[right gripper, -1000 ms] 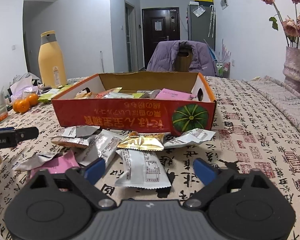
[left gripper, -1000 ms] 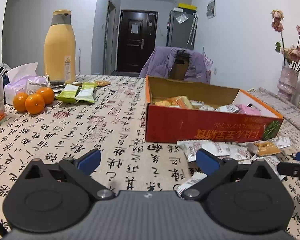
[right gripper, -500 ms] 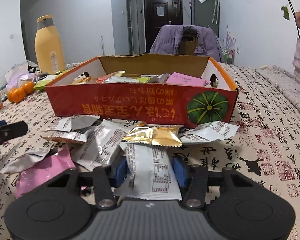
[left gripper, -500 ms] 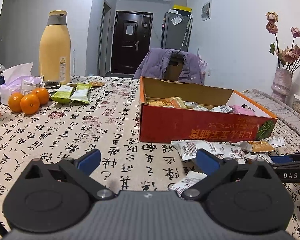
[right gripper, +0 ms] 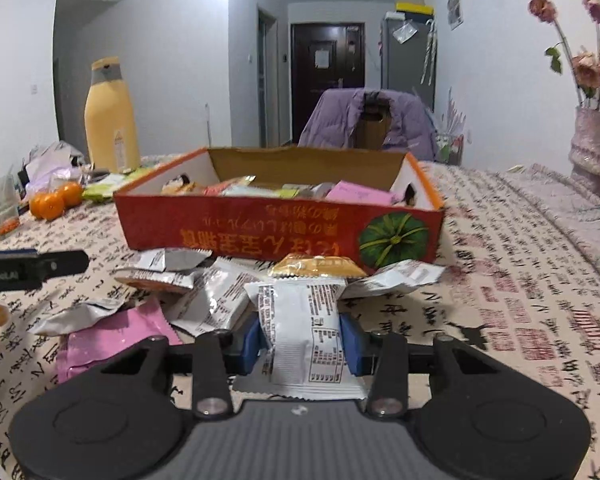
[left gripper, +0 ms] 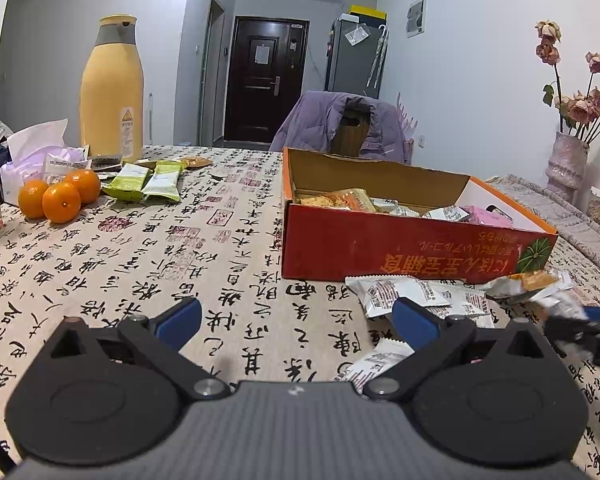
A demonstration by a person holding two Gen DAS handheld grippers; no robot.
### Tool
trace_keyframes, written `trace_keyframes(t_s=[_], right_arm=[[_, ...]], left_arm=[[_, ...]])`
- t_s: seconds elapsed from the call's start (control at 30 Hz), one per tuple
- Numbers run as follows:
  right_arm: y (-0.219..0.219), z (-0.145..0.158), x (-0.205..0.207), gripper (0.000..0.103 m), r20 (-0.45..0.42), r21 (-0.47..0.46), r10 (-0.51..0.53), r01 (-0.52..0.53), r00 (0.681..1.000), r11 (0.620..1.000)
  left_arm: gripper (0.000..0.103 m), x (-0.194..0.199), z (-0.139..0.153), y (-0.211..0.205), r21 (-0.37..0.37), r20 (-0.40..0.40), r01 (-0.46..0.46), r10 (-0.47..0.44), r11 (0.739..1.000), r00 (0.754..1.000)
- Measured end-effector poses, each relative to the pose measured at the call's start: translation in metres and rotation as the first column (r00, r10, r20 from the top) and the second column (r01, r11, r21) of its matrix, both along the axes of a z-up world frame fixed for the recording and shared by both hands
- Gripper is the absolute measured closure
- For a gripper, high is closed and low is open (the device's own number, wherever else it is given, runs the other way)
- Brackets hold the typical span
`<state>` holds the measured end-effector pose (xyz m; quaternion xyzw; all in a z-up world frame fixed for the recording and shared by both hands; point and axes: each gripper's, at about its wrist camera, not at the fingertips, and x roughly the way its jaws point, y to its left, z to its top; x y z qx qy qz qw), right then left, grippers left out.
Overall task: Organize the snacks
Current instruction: 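Reach the left gripper toward a white sachet while the right holds its sachet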
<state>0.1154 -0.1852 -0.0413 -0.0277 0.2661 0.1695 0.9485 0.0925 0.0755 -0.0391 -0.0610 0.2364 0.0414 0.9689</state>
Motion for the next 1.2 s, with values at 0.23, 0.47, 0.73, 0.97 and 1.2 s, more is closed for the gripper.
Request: trace_keyframes(t_s=[0.23, 0.47, 0.73, 0.97, 1.2], right_arm=[[-0.024, 0.008, -0.008, 0.062, 0.027, 0.026, -0.055, 0.055, 0.998, 0.998], [-0.025, 0.005, -0.012, 0.062, 0.027, 0.041, -0.051, 0.050, 0.998, 0.998], [-0.029, 0.003, -0.015, 0.062, 0.020, 0.055, -0.052, 0.051, 0.998, 0.997], [-0.032, 0.002, -0.016, 0.062, 0.014, 0.064, -0.049, 0.048, 0.999, 0.997], [-0.030, -0.001, -0.016, 0.062, 0.007, 0.065, -0.041, 0.040, 0.999, 0.997]], left_arm=[[0.000, -0.001, 0.004, 0.003, -0.028, -0.051, 0.026, -0.027, 0.999, 0.998], [0.000, -0.013, 0.009, -0.008, 0.005, -0.076, 0.088, -0.088, 0.996, 0.993], [0.000, -0.007, 0.000, -0.024, 0.027, -0.134, 0.133, -0.128, 0.991, 0.983], [0.001, 0.008, -0.008, -0.022, -0.003, -0.177, 0.086, -0.086, 0.996, 0.980], [0.005, 0.014, -0.009, -0.011, -0.052, -0.199, 0.029, -0.039, 0.998, 0.979]])
